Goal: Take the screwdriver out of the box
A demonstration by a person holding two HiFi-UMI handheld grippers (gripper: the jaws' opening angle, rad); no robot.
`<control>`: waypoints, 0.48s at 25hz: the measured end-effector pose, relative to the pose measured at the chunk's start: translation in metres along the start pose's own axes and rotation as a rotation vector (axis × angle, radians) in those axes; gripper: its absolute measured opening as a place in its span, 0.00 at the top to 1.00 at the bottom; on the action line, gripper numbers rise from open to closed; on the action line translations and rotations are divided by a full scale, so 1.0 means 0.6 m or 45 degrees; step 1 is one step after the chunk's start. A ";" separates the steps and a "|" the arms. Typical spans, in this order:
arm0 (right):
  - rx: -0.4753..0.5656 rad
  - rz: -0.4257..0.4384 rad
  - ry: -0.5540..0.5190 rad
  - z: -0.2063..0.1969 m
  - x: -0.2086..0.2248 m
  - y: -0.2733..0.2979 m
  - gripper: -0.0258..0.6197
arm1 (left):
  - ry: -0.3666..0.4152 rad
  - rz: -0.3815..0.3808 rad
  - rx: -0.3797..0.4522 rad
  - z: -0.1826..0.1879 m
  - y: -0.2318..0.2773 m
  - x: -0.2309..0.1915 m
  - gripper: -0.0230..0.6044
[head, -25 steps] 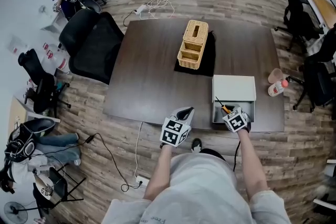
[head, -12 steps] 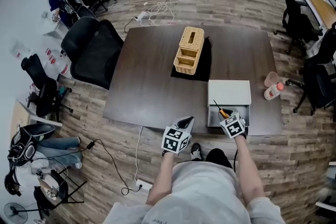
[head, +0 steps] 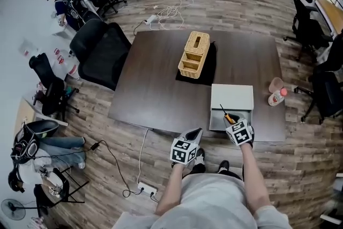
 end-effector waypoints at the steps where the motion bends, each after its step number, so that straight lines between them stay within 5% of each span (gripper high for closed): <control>1: 0.014 0.000 0.002 0.003 0.002 -0.006 0.85 | -0.002 0.008 0.005 -0.002 -0.002 0.006 0.88; 12: 0.134 0.062 0.115 -0.014 0.010 -0.052 0.85 | -0.064 0.111 0.065 -0.038 -0.011 0.064 0.88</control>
Point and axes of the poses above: the fingertips, and each gripper's own axes: y forward along the fingers, x to its right, z out of its top, the point moved 7 cm from there along -y, backward along the fingers, and after that the axes turned 14 degrees about -z, right-handed, at the moved point
